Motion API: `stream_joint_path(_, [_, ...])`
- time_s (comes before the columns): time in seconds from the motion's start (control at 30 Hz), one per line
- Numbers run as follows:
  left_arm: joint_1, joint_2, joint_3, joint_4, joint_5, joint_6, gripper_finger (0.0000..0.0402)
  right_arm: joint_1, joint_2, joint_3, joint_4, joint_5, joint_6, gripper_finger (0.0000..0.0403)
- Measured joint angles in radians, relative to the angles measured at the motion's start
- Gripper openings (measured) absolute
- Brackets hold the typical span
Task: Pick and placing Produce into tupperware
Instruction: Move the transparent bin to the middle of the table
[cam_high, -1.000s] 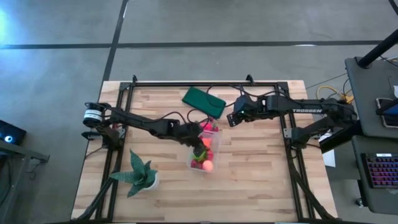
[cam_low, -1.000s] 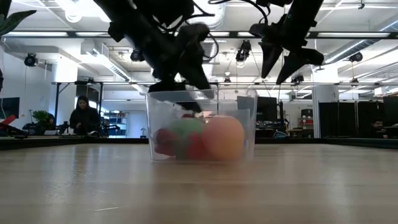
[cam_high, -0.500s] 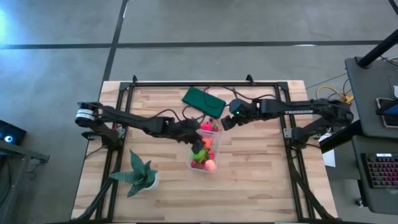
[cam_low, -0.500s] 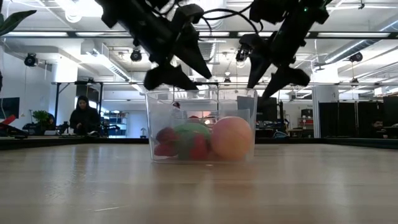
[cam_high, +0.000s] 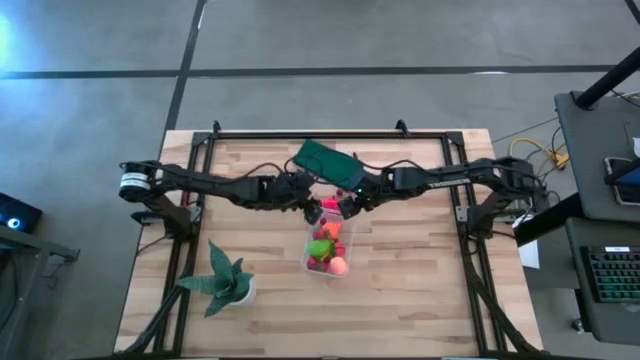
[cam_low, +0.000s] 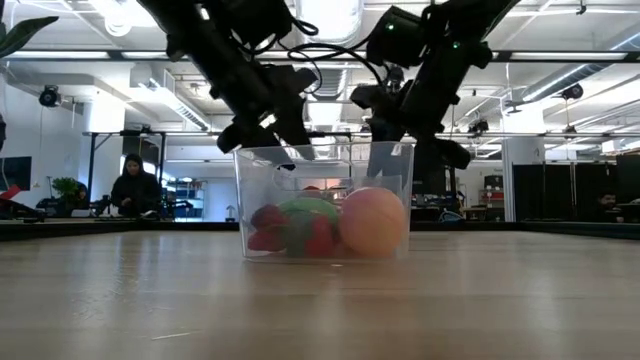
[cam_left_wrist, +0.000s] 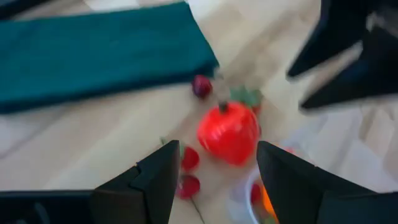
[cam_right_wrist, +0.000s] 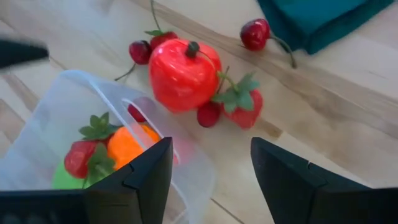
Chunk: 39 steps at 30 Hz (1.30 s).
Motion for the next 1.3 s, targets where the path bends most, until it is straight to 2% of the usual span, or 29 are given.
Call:
stream_joint_path(0.13, [0.056,0.004,0.001,0.011,0.013,0.018,0.0200,0.000,0.026,0.016,-0.015,0.000,-0.009,0.0190])
stream_joint_path(0.23, [0.099,0.020,-0.002,0.028,0.100,0.032,0.0184,0.000,0.025,0.012,-0.026,0.000,-0.012,0.0163])
stream_joint_path(0.5, [0.117,0.090,0.001,0.089,0.250,0.085,0.0090,0.000,0.016,0.008,-0.058,0.000,-0.002,0.0088])
stream_joint_path(0.73, [0.117,0.141,0.004,0.102,0.376,0.131,0.0011,0.000,0.018,0.003,-0.059,-0.003,0.005,0.0048])
stream_joint_path(1.03, [0.108,0.139,0.004,0.111,0.480,0.121,0.0001,0.032,0.020,0.003,-0.049,-0.023,0.033,0.0036])
stream_joint_path(1.3, [0.037,0.134,0.004,0.100,0.584,0.101,0.0001,0.099,0.020,0.003,-0.042,-0.023,0.081,0.0036])
